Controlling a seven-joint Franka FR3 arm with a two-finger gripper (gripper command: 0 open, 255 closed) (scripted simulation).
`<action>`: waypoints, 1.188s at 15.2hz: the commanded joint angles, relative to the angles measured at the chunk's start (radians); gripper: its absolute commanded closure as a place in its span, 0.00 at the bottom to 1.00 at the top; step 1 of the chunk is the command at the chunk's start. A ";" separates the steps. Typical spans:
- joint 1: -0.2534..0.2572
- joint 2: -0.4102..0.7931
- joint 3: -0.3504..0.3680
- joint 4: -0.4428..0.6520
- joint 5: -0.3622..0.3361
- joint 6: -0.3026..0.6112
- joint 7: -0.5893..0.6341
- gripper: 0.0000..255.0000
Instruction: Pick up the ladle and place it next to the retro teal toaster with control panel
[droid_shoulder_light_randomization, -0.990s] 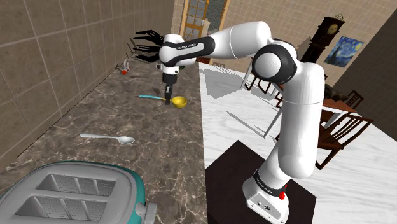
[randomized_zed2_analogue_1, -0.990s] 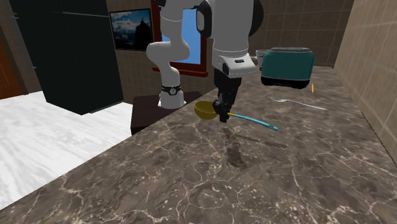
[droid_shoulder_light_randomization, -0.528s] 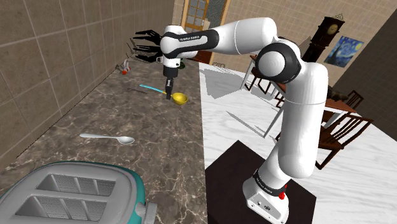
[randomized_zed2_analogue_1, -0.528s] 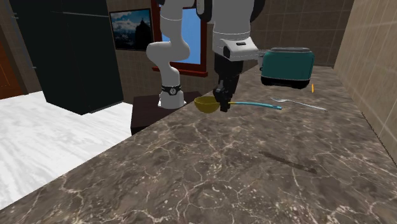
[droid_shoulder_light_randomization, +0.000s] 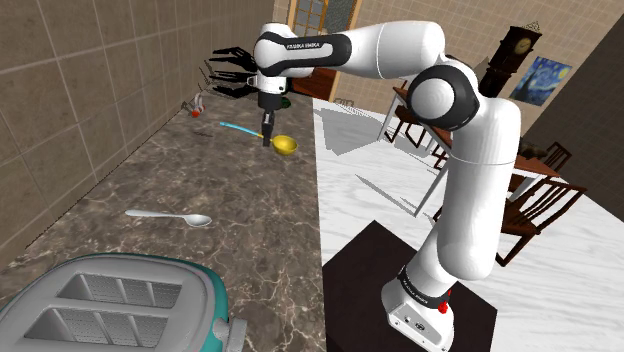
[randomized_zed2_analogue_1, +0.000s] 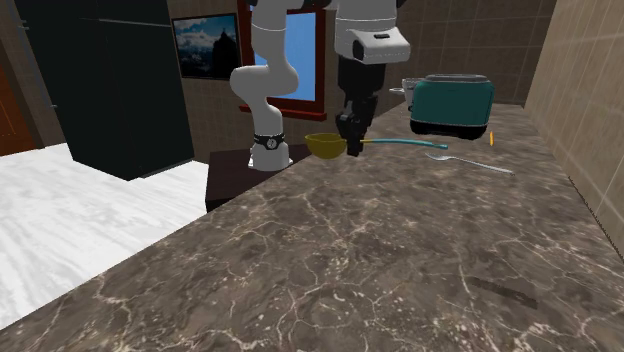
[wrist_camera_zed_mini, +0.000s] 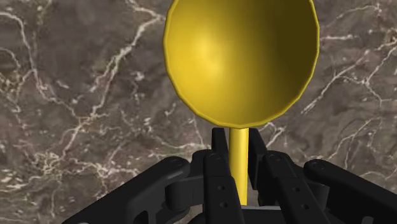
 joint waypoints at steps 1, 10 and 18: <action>-0.001 -0.005 0.000 0.022 -0.001 -0.028 0.003 1.00; -0.003 -0.015 -0.001 0.129 -0.004 -0.143 0.013 1.00; -0.008 -0.005 -0.002 0.251 -0.003 -0.255 0.022 1.00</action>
